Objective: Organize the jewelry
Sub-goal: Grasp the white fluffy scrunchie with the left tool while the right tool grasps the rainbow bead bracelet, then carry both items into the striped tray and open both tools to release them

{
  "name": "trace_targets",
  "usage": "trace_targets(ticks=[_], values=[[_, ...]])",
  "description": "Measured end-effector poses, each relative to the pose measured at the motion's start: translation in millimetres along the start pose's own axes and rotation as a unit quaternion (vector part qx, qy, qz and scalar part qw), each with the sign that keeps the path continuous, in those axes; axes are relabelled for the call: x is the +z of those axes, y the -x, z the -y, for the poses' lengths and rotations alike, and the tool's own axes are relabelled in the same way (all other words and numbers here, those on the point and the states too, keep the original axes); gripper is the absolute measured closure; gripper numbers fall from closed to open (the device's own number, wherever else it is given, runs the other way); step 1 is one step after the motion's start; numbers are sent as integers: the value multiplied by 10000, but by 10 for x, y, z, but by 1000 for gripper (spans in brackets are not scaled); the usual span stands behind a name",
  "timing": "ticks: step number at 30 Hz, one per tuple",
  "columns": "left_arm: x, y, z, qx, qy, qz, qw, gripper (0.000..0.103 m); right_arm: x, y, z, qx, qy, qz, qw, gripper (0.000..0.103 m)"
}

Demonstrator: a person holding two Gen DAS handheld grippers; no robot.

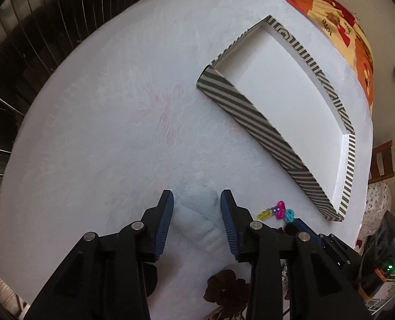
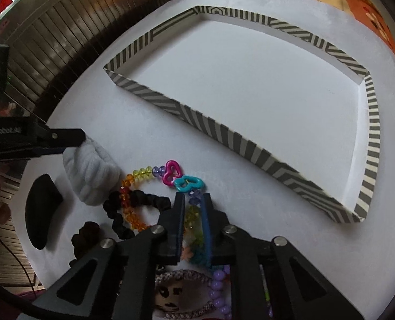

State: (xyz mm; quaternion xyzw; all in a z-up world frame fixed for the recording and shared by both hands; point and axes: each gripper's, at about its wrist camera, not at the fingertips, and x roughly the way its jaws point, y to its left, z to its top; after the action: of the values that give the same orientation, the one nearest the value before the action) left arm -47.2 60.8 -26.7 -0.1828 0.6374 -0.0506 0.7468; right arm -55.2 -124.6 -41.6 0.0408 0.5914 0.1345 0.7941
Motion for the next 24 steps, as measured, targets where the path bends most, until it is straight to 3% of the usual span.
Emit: trace_targets(ticks=[6, 8, 11, 24], values=[[-17, -60, 19, 25, -125, -108, 9999, 74, 24, 96, 72, 254, -199, 207, 9993, 93], [-42, -21, 63, 18, -290, -30, 9996, 86, 34, 162, 45, 294, -206, 303, 9989, 93], [-65, 82, 112, -61, -427, 96, 9990, 91, 41, 323, 31, 428, -243, 455, 9977, 93], [120, 831, 496, -362, -885, 915, 9912, 93, 145, 1054, 27, 562, -235, 1211, 9908, 93]])
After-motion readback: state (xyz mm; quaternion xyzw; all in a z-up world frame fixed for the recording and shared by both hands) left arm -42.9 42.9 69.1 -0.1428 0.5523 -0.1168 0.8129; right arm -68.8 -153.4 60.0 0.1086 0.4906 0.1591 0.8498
